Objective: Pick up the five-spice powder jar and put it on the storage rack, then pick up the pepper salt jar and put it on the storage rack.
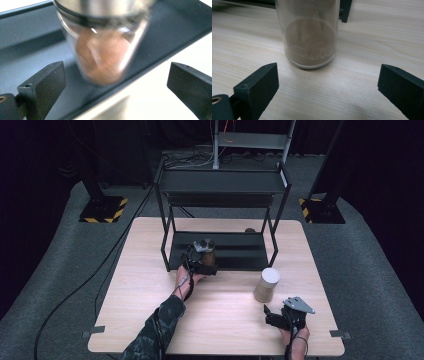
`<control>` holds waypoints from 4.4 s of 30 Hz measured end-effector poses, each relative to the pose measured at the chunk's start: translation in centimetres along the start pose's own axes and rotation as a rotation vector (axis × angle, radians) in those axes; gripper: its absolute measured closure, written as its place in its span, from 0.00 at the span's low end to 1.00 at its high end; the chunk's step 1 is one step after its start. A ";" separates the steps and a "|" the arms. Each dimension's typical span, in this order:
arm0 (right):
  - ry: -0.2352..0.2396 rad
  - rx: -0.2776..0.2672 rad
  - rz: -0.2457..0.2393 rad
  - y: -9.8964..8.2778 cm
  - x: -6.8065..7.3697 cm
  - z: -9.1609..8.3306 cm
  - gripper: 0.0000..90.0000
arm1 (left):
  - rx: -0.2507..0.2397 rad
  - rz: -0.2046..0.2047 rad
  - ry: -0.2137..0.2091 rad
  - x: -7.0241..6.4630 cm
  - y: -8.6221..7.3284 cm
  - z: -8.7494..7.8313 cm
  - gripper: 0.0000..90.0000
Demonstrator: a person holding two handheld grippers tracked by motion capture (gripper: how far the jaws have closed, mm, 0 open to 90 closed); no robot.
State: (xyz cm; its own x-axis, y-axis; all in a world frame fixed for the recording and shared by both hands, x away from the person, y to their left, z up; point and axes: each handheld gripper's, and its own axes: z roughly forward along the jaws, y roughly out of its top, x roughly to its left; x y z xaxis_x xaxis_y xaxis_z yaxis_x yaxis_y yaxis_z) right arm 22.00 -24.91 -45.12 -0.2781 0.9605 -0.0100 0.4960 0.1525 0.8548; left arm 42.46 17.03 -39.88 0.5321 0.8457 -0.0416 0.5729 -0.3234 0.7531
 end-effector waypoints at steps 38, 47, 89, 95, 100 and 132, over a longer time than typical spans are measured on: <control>0.011 0.009 0.006 0.2 -0.2 0.1 0.01 | 0.110 0.014 0.001 -2.0 -10.7 -8.8 0.00; 0.014 0.013 0.003 0.2 -0.3 0.1 0.00 | 0.111 -0.006 0.028 -1.3 -11.4 -9.6 0.00; 0.010 0.031 -0.009 0.5 0.0 0.3 0.01 | 0.048 -0.039 0.092 -1.6 -14.0 -10.2 0.00; -0.010 0.029 -0.016 0.5 0.3 0.2 0.01 | 0.049 -0.029 0.089 -1.6 -14.0 -10.2 0.00; -0.021 0.037 -0.022 0.6 0.7 0.3 0.01 | 0.049 -0.029 0.088 -1.6 -14.0 -10.2 0.00; 0.007 -0.130 -0.087 4.6 2.2 2.1 0.00 | 0.049 -0.026 0.083 -1.5 -14.0 -10.2 0.00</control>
State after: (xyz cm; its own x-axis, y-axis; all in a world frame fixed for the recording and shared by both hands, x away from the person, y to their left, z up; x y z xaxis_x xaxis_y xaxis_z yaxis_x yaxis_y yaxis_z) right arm 25.36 -21.59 -42.27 -0.3212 0.9434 -0.0833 0.3595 0.2029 0.9108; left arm 27.28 24.61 -43.69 0.4640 0.8858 -0.0048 0.6170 -0.3193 0.7192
